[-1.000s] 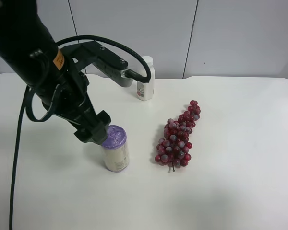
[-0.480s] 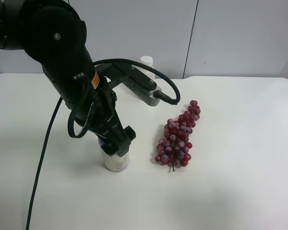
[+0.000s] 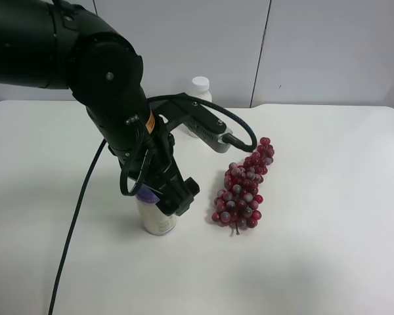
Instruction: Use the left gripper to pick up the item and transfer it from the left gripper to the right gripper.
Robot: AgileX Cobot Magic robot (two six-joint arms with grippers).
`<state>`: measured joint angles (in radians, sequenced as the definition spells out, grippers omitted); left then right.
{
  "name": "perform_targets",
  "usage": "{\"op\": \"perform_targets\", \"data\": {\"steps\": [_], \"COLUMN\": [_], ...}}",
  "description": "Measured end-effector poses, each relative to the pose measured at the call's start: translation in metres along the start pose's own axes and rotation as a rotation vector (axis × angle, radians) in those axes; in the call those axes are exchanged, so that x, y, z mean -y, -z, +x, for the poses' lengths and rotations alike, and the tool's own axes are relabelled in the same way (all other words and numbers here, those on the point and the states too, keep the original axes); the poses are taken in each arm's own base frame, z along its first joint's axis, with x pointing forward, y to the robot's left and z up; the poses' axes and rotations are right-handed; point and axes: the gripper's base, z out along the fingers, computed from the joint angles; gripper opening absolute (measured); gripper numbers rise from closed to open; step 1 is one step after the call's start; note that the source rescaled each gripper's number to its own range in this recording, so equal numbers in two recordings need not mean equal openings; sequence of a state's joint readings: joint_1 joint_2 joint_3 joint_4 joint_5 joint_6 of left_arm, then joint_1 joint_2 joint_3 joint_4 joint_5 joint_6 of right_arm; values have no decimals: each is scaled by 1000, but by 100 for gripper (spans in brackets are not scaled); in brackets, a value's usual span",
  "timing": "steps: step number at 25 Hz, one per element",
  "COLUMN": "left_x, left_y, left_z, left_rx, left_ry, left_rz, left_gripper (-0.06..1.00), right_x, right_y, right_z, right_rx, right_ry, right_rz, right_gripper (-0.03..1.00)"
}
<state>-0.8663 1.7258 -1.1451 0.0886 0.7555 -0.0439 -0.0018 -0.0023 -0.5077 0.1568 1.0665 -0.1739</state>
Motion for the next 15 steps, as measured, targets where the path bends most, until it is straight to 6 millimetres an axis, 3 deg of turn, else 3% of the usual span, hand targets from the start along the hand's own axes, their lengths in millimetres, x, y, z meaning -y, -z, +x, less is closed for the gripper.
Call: {"op": "perform_targets", "data": {"steps": [15], "left_x": [-3], "left_y": [-18], "left_z": [-2], "left_rx": [-13], "left_ry": [-59], "left_rz": [-46], "left_gripper": [100], "right_x": [0], "right_y": [0], "right_z": [0], "right_rx": [0], "right_ry": [0], "right_rz": [0], "right_gripper": [100]}}
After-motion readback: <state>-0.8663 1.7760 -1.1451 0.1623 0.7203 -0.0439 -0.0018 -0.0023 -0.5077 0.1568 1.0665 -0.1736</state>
